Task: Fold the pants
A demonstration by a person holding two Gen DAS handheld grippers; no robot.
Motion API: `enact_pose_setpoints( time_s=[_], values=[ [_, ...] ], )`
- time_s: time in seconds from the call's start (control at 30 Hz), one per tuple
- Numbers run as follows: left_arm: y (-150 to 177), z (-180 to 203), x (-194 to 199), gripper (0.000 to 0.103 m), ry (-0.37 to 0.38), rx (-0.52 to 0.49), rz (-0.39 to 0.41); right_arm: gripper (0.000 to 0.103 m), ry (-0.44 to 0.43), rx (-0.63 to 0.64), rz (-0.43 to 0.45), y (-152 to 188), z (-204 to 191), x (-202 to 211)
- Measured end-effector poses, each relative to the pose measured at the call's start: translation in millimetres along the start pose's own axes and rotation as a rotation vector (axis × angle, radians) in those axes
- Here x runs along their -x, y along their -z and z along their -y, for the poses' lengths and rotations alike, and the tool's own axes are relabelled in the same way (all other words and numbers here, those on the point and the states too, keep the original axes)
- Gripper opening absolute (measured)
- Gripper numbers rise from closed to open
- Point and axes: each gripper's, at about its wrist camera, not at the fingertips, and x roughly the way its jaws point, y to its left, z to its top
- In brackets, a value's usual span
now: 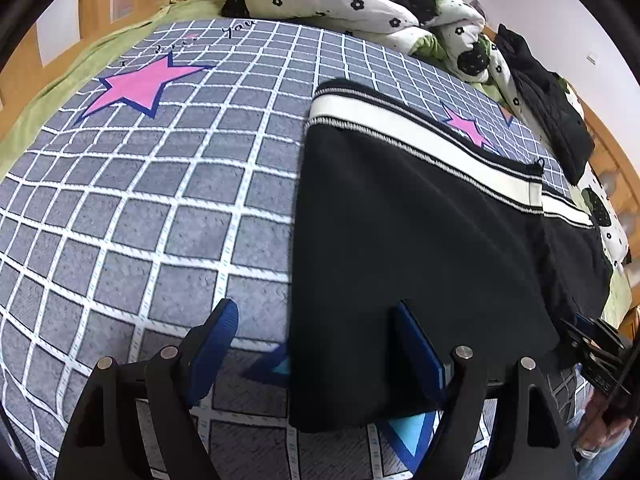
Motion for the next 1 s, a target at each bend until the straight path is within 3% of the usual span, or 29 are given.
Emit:
enact_pose_setpoints(
  time_s=[0.1, 0.2, 0.3, 0.37, 0.57, 0.63, 0.73, 0.83, 0.93, 1.0],
  values=[
    [-2, 1, 8, 0.078, -0.015, -0.009, 0.048, 0.038, -0.023, -0.025, 0.079, 5, 7, 27],
    [-5, 0, 16, 0.078, 0.046, -0.011, 0.072, 0.039, -0.02, -0.126, 0.197, 12, 34, 63],
    [-9, 0, 18, 0.078, 0.07, -0.013, 0.069, 0.051, 0.123, -0.202, 0.284, 25, 75, 98],
    [-13, 1, 16, 0.078, 0.084, -0.016, 0.061, 0.052, 0.231, -0.261, 0.293, 38, 110, 114],
    [-31, -3, -3, 0.077, 0.111, 0.03, 0.034, 0.052, 0.301, -0.458, 0.218, 68, 204, 109],
    [-36, 0, -9, 0.077, 0.117, 0.002, 0.024, 0.052, 0.284, -0.476, 0.217, 70, 221, 100],
    [-45, 1, -23, 0.077, 0.097, -0.034, 0.009, 0.052, 0.194, -0.551, 0.213, 66, 247, 77],
    [-50, -5, -38, 0.069, 0.111, -0.034, -0.022, 0.052, 0.131, -0.608, 0.191, 58, 266, 48],
    [-58, -11, -44, 0.066, 0.161, -0.011, -0.014, 0.052, 0.114, -0.638, 0.243, 47, 281, 36],
    [-65, -8, -51, 0.054, 0.174, 0.002, -0.019, 0.052, 0.095, -0.652, 0.262, 38, 291, 32]
  ],
)
